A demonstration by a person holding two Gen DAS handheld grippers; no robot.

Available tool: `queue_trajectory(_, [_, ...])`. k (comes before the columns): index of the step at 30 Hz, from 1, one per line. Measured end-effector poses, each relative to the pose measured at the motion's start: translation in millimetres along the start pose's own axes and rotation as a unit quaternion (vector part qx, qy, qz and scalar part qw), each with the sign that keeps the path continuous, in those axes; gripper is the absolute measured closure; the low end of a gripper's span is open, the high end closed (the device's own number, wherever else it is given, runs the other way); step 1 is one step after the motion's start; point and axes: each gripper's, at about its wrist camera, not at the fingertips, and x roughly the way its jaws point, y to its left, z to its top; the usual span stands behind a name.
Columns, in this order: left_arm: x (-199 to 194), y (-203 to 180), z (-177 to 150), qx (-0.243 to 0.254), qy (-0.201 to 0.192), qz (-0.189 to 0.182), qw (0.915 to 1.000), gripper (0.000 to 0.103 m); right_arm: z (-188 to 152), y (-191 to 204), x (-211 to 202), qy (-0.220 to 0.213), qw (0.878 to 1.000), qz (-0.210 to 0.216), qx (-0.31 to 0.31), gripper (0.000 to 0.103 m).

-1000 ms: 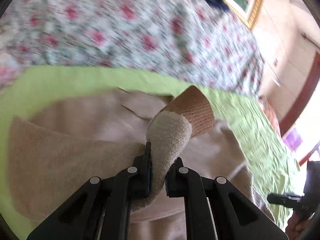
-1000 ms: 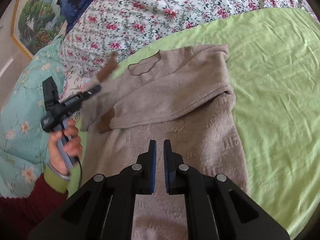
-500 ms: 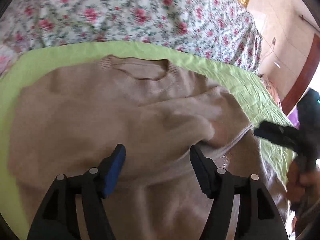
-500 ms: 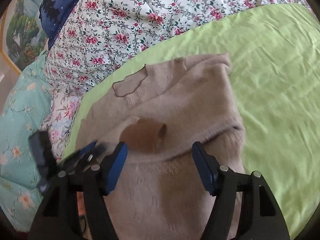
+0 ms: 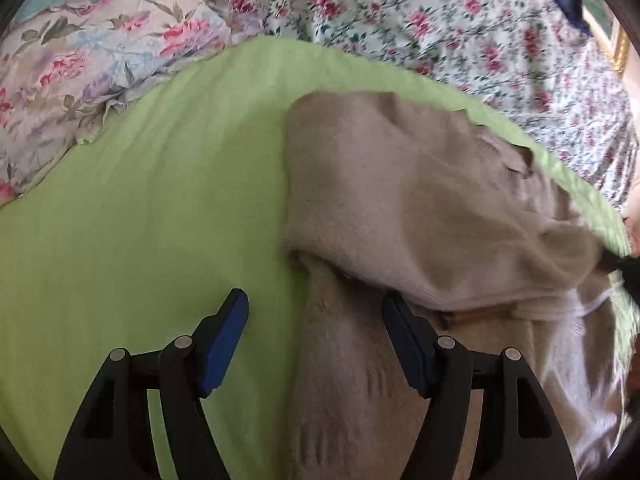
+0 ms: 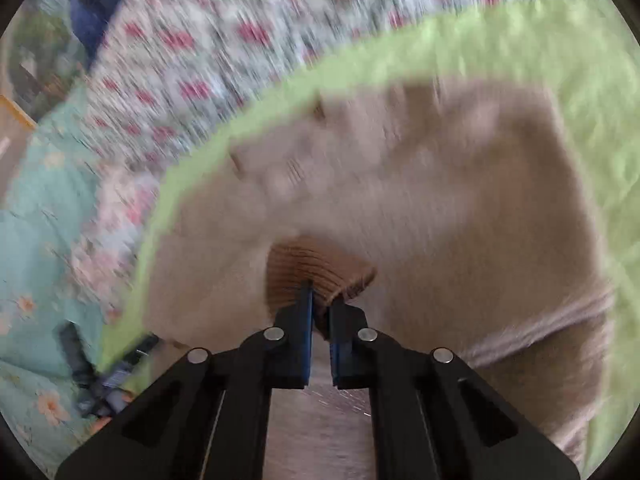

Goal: Fold small clothes

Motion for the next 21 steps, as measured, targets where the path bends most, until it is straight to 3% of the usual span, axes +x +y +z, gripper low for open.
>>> queue_trajectory(3, [8,-6,6,0.010,-0.002,0.009,0.9999,0.033,18,9,-51,-0.072,0.997,0.030,-0.001,0.095])
queue_trajectory(5, [14,-16,11,0.020,-0.004,0.020,0.9996,0.034,27,4,-75,-0.101,0.995,0.012,0.001,0.095])
queue_trajectory(7, [19,-19,18,0.019,-0.008,0.031,0.9993,0.037,29,-6,-75,-0.091,0.996,-0.021,-0.004,0.095])
queue_trajectory(9, [23,-18,25,0.001,-0.009,0.047,0.9988,0.048,27,-19,-64,-0.069,0.997,-0.040,0.007,0.095])
queue_trajectory(12, [19,-9,21,-0.023,-0.018,0.044,0.9986,0.049,18,-32,-50,-0.047,0.997,-0.055,0.017,0.095])
queue_trajectory(18, [15,19,15,-0.090,-0.029,-0.007,0.9955,0.050,10,-28,-36,-0.049,0.999,-0.019,-0.004,0.095])
queue_trajectory(21, [16,17,15,-0.085,-0.030,-0.002,0.9960,0.050,5,-43,-14,0.002,0.994,-0.111,-0.002,0.095])
